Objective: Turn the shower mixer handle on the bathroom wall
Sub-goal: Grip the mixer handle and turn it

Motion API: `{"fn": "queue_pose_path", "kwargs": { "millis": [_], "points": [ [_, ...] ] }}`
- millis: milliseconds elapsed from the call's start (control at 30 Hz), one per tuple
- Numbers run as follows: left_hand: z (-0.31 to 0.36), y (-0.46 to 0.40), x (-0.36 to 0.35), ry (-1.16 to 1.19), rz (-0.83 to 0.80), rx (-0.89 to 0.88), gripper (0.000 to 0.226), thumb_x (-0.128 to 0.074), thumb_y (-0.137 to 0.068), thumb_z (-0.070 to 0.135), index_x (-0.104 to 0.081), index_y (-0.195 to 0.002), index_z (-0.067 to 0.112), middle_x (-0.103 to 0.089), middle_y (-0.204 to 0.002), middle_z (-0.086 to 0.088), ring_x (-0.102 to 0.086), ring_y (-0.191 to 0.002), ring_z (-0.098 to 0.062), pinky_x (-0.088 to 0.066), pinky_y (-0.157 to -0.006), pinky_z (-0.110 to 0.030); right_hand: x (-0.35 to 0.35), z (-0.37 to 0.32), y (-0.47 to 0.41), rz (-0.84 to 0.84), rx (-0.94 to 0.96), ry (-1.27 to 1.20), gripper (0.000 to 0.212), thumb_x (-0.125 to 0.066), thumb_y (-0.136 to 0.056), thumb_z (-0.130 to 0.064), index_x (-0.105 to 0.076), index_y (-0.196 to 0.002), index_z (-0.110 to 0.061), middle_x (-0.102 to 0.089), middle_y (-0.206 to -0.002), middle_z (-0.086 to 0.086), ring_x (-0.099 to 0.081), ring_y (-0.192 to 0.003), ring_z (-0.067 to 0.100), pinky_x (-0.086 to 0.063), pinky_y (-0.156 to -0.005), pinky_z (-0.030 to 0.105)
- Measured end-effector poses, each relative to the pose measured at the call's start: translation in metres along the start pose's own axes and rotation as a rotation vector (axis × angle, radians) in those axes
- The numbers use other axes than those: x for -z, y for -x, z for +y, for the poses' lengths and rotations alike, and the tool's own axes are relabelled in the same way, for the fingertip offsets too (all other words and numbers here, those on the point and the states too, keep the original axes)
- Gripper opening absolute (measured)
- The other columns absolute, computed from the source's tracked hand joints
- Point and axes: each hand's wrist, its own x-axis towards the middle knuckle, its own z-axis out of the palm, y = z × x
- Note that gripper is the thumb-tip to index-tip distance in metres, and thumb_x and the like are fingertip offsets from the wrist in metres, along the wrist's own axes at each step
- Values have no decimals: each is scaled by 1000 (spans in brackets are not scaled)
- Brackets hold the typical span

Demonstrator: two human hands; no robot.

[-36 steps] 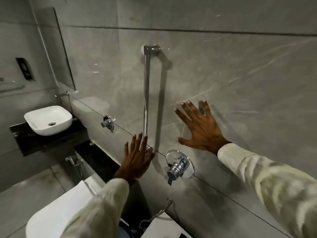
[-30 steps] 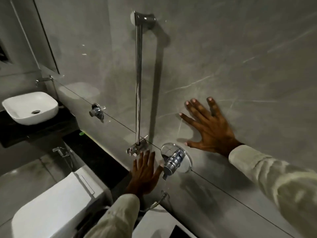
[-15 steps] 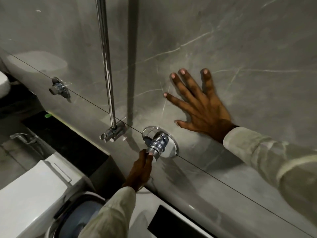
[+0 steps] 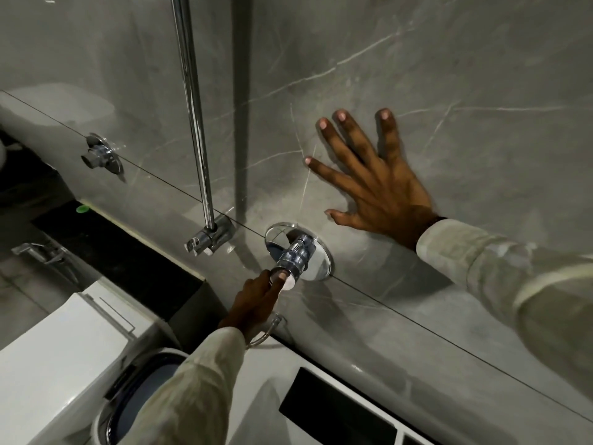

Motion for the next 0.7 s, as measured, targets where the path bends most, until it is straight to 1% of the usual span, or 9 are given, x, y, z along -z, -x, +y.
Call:
{"fn": "queue_pose_path", "kwargs": {
  "millis": [100,233,333,433,500,567,633,700],
  "points": [
    [3,1,1,-60,-3,2,79,-27,-88,76,-53,-135,19,-67,-125,-21,-63,-114,-41,-49,-106,-58,2,0,0,-7,1,5,109,-27,-95,-90,6,-180,-30,10,-186,23,-3,-173,46,18,-123,75],
    [4,2,0,-93,-6,-23,63,-31,-101,63,-54,-132,14,-68,-121,-23,-63,-112,-41,-49,-105,-58,3,1,0,-20,4,-9,109,-28,-95,-89,6,-180,-30,10,-186,22,-3,-173,46,17,-122,75],
    [5,4,2,-106,2,-32,64,-31,-101,64,-56,-131,13,-68,-118,-23,-65,-108,-40,-51,-102,-57,3,1,0,-16,1,-12,110,-29,-94,-90,5,-180,-31,8,-186,22,-4,-173,46,14,-124,76],
    [5,7,4,-103,-12,-42,69,-29,-99,67,-57,-132,13,-69,-118,-21,-65,-108,-39,-52,-102,-56,2,0,0,-11,0,-10,109,-27,-95,-90,6,-180,-30,9,-186,23,-4,-173,46,14,-125,76],
    [5,8,5,-103,-26,-45,69,-28,-100,66,-58,-130,12,-69,-116,-21,-65,-108,-38,-53,-102,-57,3,0,0,-8,1,-2,109,-26,-94,-90,5,-180,-30,8,-186,23,-5,-173,46,9,-127,76],
    [6,8,5,-106,-30,-49,69,-28,-99,67,-59,-127,12,-70,-113,-21,-67,-105,-38,-54,-100,-57,4,-1,0,-4,5,5,109,-26,-95,-90,4,-180,-30,6,-186,23,-7,-173,46,4,-128,73],
    [7,9,6,-115,-24,-63,71,-28,-98,69,-61,-122,12,-71,-109,-20,-68,-100,-35,-56,-97,-56,5,0,0,-6,7,5,109,-25,-95,-91,4,-180,-30,5,-186,22,-8,-173,45,2,-128,71],
    [8,10,7,-104,5,-78,75,-29,-93,73,-63,-119,12,-71,-110,-17,-68,-99,-32,-56,-96,-54,6,1,0,-11,11,13,109,-22,-94,-91,5,-180,-30,5,-186,22,-9,-173,45,1,-128,71]
  ]
}}
